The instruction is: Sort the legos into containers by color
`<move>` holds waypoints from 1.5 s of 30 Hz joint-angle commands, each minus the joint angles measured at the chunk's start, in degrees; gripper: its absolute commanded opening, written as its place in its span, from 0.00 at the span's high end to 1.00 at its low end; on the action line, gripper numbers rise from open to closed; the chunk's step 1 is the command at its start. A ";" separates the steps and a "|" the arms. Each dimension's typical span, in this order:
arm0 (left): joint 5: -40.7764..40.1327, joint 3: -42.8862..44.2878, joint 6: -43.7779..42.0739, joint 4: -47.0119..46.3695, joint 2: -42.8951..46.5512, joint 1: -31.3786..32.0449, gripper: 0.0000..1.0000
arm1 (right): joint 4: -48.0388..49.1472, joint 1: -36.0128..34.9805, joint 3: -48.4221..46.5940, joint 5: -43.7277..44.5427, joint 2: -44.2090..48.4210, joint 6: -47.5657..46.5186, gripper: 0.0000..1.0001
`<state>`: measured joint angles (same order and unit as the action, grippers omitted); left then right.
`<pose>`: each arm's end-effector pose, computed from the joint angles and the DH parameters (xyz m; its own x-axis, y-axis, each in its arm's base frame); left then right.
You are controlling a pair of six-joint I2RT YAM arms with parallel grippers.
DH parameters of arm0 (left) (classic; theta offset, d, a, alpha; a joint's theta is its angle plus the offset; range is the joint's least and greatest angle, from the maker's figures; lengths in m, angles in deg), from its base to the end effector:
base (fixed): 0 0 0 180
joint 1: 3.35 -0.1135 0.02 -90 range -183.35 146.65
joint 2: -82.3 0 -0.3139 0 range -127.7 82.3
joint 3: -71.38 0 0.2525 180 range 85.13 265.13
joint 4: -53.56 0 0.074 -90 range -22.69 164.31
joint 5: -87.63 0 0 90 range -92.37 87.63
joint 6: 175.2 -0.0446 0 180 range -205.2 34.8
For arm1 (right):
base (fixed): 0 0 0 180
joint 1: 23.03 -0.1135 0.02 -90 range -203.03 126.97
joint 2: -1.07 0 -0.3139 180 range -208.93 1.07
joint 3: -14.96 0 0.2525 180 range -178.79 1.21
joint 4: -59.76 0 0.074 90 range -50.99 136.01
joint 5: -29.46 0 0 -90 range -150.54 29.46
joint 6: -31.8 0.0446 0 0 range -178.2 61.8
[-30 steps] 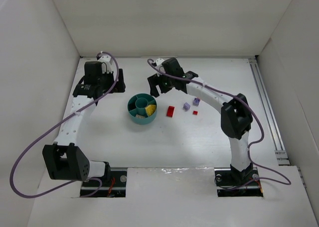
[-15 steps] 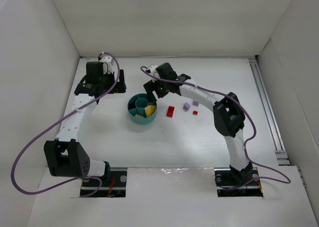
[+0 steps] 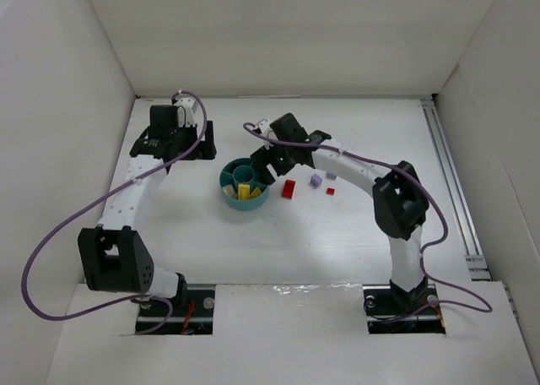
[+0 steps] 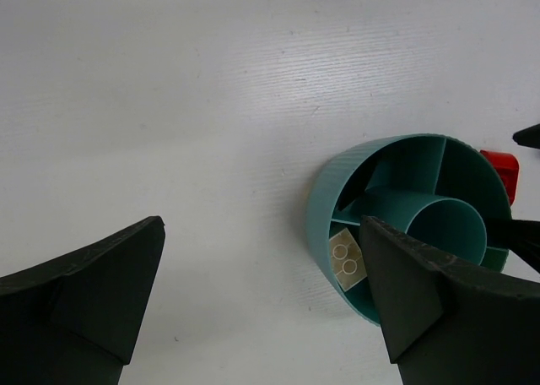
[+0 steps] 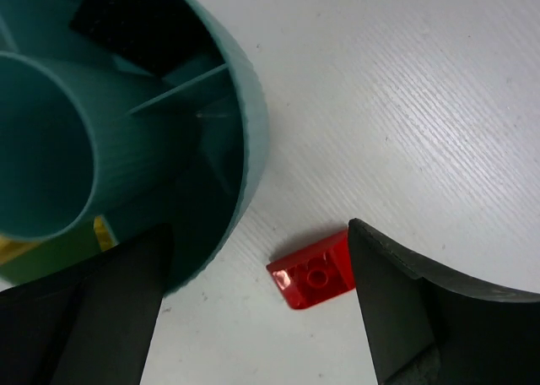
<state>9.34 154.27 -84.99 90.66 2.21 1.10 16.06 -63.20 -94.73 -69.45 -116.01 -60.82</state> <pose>0.3137 -0.0335 0.3687 -0.5627 0.0402 -0.8257 0.2411 0.9634 -0.1174 0.3680 0.3197 0.2686 -0.5614 -0.5331 -0.6330 -0.7380 0.6685 0.0917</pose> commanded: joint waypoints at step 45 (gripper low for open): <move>11.15 9.43 -17.43 3.72 -6.21 4.60 0.03 | 6.14 7.99 -1.08 -2.17 13.37 17.20 0.10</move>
<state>18.89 161.31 -98.43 91.91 -4.48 4.42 20.19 -54.82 -92.72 -69.71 -101.74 -45.14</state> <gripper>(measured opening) 0.974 0.896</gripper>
